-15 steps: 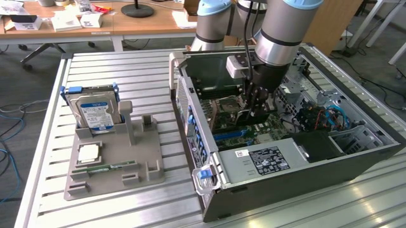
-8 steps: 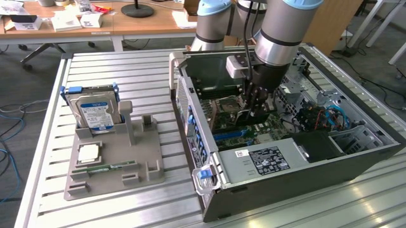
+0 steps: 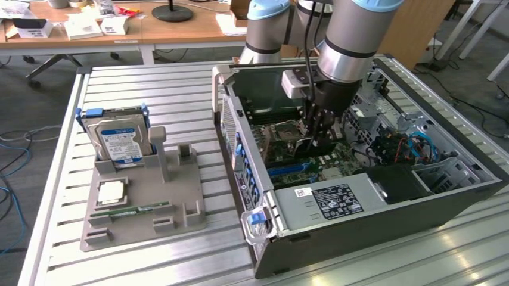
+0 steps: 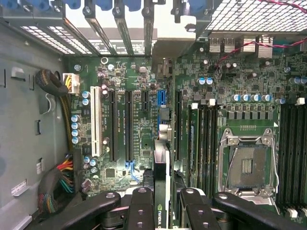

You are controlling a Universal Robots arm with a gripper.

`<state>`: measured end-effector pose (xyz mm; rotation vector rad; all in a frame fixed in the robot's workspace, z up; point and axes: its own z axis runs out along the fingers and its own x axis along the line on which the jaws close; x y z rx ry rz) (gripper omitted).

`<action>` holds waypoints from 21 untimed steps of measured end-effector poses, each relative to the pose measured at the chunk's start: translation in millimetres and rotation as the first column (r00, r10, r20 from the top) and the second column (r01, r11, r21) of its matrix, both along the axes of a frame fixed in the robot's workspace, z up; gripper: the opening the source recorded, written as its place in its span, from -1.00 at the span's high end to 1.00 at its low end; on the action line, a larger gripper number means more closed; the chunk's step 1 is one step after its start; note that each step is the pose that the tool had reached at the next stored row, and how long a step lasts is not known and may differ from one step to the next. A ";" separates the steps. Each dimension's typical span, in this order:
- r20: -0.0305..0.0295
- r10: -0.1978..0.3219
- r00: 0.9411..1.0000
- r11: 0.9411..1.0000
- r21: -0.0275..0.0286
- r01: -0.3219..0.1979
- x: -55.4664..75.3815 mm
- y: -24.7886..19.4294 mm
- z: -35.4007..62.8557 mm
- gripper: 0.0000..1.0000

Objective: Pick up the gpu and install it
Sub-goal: 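Insert the gpu into the slot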

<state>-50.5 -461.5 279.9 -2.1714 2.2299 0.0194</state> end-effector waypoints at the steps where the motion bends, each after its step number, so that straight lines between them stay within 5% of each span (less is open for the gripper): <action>1: 0.000 0.000 1.000 1.000 0.000 0.000 0.0 0.0 0.0 0.48; 21: 0.000 0.000 1.000 1.000 0.000 0.000 -5.4 0.0 0.0 0.48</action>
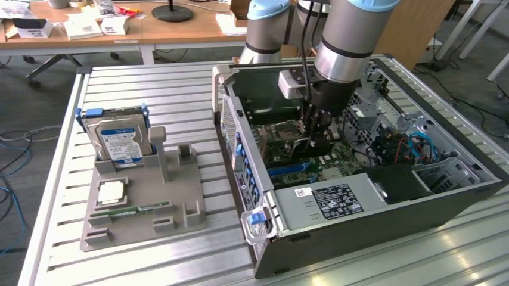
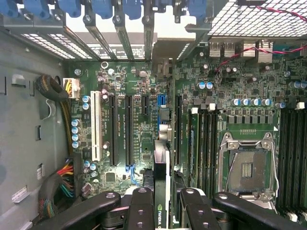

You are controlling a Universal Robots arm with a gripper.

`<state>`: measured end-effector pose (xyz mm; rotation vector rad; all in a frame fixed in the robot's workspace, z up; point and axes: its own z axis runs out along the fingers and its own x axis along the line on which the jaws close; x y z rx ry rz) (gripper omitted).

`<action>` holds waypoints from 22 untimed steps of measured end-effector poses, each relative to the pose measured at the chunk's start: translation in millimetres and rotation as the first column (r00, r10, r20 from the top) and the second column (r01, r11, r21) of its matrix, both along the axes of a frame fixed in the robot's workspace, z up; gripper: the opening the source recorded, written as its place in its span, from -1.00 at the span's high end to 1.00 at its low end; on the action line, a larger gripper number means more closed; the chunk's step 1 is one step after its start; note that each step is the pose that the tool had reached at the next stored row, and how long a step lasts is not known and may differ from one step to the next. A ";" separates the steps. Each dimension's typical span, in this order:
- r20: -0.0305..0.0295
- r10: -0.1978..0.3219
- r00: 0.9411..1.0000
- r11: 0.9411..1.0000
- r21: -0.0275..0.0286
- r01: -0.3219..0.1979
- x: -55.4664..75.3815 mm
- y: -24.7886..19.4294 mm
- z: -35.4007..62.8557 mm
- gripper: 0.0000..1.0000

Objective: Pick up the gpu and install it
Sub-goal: 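Insert the gpu into the slot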

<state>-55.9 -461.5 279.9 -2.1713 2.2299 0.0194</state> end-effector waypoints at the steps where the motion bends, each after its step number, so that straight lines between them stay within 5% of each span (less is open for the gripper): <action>1: 0.000 0.000 1.000 1.000 0.000 0.000 0.0 0.0 0.0 0.48; 22: 0.000 0.000 1.000 1.000 0.000 0.000 -4.9 -1.8 0.0 0.48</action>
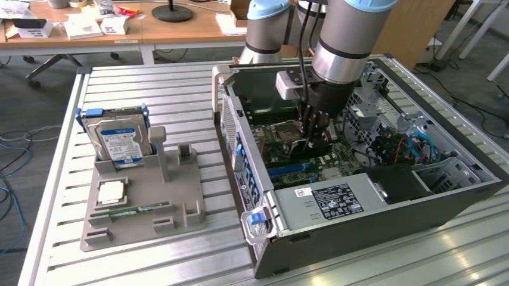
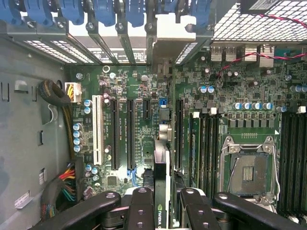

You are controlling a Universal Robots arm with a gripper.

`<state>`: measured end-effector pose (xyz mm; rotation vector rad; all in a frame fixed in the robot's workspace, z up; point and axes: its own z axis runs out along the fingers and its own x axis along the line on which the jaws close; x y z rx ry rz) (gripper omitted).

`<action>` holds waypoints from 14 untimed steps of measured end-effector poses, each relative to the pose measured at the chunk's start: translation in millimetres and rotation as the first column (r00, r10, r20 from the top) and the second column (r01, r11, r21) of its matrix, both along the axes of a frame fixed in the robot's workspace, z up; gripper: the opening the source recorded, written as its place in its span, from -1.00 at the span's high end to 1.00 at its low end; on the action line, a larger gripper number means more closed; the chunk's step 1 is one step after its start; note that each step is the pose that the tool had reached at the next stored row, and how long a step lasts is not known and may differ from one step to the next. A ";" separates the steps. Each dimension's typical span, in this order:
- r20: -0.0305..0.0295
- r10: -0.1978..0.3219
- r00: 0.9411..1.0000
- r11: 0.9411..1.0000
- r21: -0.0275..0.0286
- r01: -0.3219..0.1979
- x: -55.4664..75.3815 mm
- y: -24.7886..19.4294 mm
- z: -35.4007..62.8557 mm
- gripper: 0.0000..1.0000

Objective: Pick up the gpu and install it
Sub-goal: 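Insert the gpu into the slot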

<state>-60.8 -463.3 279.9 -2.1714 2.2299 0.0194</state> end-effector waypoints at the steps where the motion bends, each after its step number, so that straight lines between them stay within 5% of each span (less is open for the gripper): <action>1: 0.000 0.000 1.000 1.000 0.000 0.000 0.0 0.0 0.0 0.48; 14: 0.000 0.000 1.000 1.000 0.000 0.000 -1.4 0.0 -1.2 0.48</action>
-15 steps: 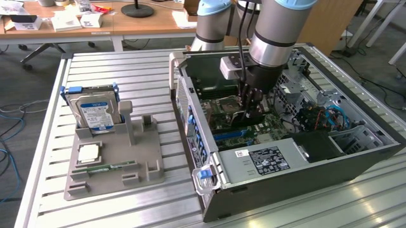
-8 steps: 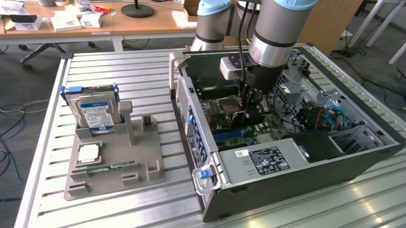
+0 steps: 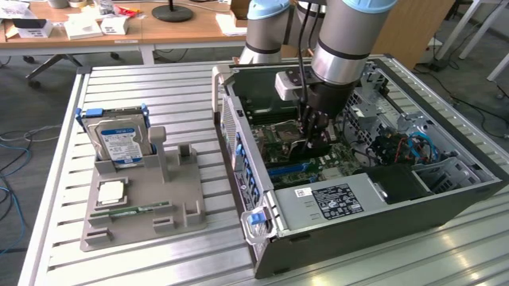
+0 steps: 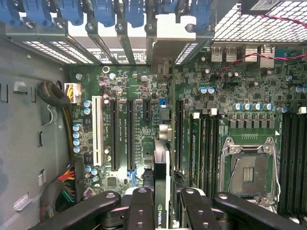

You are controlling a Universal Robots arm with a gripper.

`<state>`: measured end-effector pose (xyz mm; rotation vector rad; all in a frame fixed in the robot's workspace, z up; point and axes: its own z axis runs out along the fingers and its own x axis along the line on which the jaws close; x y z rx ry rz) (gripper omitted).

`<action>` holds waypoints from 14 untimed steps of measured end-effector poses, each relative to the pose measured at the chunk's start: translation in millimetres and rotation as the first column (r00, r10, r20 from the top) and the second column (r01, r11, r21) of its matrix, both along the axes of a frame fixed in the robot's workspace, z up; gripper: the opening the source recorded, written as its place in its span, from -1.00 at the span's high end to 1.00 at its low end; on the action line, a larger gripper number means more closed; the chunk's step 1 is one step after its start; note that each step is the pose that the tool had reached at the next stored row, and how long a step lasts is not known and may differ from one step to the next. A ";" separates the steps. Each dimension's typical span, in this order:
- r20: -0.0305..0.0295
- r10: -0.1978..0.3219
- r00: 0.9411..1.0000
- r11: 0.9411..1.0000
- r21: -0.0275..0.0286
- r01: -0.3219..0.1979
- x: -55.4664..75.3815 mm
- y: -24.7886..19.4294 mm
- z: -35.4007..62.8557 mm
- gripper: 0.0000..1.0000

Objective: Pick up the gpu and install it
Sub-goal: 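Insert the gpu into the slot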

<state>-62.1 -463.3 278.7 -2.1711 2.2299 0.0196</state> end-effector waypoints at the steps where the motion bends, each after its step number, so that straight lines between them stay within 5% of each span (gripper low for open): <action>1: 0.000 0.000 1.000 1.000 0.000 0.000 0.0 0.0 0.0 0.48; 14: 0.000 0.000 1.000 1.000 -0.001 0.000 -0.1 -0.1 -4.1 0.48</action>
